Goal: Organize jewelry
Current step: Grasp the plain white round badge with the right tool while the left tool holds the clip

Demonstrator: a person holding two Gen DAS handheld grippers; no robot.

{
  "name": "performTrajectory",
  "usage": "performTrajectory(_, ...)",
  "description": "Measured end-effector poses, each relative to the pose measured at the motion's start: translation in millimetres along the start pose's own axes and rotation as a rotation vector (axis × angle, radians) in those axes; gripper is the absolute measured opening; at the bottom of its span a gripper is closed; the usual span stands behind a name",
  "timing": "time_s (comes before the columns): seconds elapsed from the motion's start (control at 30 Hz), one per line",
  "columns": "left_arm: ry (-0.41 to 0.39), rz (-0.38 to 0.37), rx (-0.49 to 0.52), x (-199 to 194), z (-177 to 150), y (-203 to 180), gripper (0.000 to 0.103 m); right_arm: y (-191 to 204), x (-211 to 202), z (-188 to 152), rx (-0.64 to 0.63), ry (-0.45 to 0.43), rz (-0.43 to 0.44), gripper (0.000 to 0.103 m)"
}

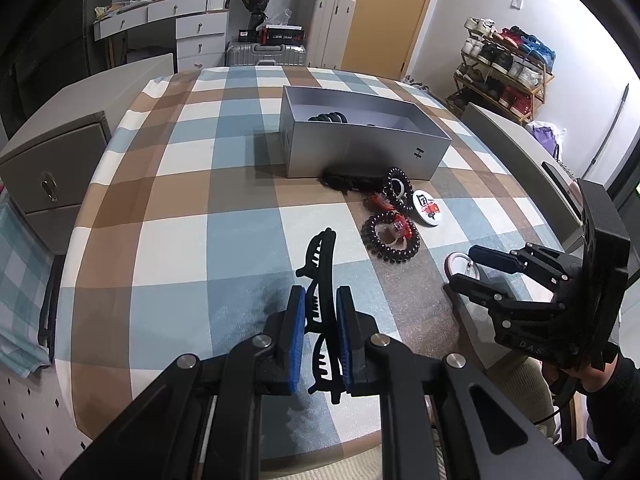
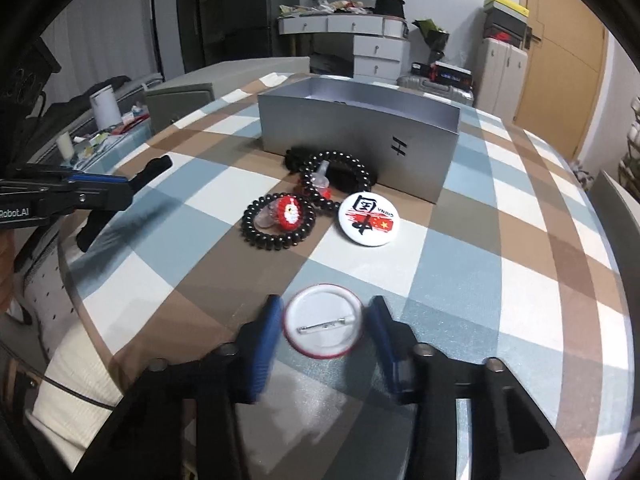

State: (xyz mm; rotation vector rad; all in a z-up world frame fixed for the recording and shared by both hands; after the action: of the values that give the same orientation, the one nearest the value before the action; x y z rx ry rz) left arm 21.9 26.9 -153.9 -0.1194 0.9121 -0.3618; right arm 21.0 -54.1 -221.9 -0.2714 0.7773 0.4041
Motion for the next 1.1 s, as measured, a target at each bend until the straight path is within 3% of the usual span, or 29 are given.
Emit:
performTrajectory(0.27, 0.0, 0.005, 0.002, 0, 2, -2, 0.01, -7, -5, 4, 0.07, -0.032, 0.043, 0.042)
performTrajectory(0.57, -0.017, 0.022, 0.011, 1, 17, -5, 0.01, -15, -29, 31, 0.147, -0.135, 0.118, 0.042)
performTrajectory(1.1, -0.06, 0.022, 0.056, 22, 76, -20, 0.011, -37, -35, 95, 0.191, -0.267, 0.212, 0.042)
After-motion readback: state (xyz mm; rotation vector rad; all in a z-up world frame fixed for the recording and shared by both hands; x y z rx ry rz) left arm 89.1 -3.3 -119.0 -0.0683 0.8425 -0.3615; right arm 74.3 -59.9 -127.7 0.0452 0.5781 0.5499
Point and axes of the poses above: each gripper's, at about its wrist camera, not at the fingertips, and x roughly the way its jaws point, y to its left, z to its top, the point moved 10 cm from there along x, roughly the way its jaws point, and after that the axes turned 6 degrees about -z, right-handed, at the moved point
